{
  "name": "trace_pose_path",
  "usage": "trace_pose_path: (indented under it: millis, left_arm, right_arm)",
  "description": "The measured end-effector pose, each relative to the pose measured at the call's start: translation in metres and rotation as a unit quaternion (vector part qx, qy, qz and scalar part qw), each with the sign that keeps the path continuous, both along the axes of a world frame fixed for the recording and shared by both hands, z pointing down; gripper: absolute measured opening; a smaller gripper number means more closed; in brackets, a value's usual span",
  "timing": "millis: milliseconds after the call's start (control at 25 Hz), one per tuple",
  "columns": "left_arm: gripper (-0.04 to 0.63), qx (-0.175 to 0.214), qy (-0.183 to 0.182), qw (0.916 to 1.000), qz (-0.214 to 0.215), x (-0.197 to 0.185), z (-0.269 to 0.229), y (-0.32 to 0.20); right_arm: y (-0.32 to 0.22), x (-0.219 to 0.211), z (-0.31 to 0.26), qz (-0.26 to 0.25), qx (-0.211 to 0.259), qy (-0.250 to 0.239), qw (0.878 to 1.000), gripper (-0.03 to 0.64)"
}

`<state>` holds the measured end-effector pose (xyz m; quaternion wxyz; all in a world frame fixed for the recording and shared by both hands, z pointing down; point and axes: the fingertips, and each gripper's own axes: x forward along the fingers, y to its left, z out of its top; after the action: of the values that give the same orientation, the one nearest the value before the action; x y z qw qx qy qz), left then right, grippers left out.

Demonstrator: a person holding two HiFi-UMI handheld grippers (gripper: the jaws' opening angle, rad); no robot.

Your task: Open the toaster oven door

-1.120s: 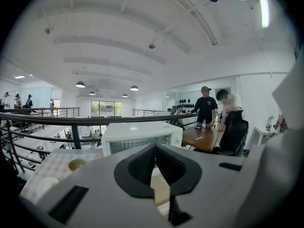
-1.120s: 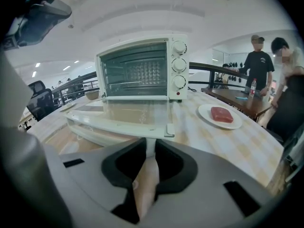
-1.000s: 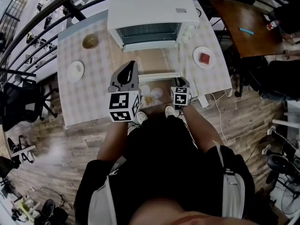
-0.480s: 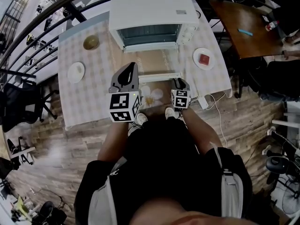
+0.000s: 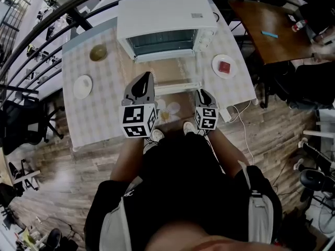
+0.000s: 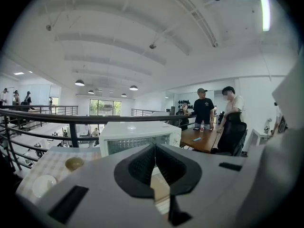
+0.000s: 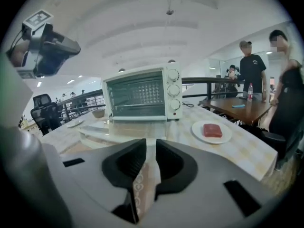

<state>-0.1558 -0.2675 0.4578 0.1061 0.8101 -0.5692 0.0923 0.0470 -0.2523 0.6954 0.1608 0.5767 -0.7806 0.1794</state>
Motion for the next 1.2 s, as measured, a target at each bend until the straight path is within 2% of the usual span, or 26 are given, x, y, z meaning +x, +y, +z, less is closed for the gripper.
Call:
trace_pose_path:
  millis: [120, 320, 520, 760, 920, 1200]
  left_arm:
    - [0.015, 0.003, 0.004, 1.0, 0.005, 0.006, -0.001, -0.003]
    - [0.015, 0.014, 0.01, 0.9998, 0.01, 0.013, -0.007, -0.006]
    - [0.015, 0.029, 0.014, 0.9995, 0.005, 0.014, -0.018, -0.01]
    - [0.015, 0.042, 0.013, 0.999, -0.003, 0.012, -0.031, -0.01]
    - [0.015, 0.049, 0.009, 0.9987, -0.01, 0.007, -0.038, -0.006]
    - [0.015, 0.062, -0.001, 0.9978, -0.025, -0.004, -0.052, -0.002]
  right_arm:
    - [-0.002, 0.0, -0.041, -0.002, 0.038, -0.008, 0.999, 0.004]
    - [-0.012, -0.007, -0.125, -0.02, 0.107, -0.021, 0.994, 0.002]
    - [-0.033, -0.005, -0.212, -0.011, 0.161, -0.055, 0.985, 0.0]
    - [-0.05, -0.004, -0.294, -0.011, 0.247, -0.055, 0.967, 0.0]
    - [-0.053, -0.007, -0.31, -0.009, 0.263, -0.051, 0.963, 0.002]
    - [-0.055, -0.016, -0.314, -0.014, 0.262, -0.062, 0.963, 0.002]
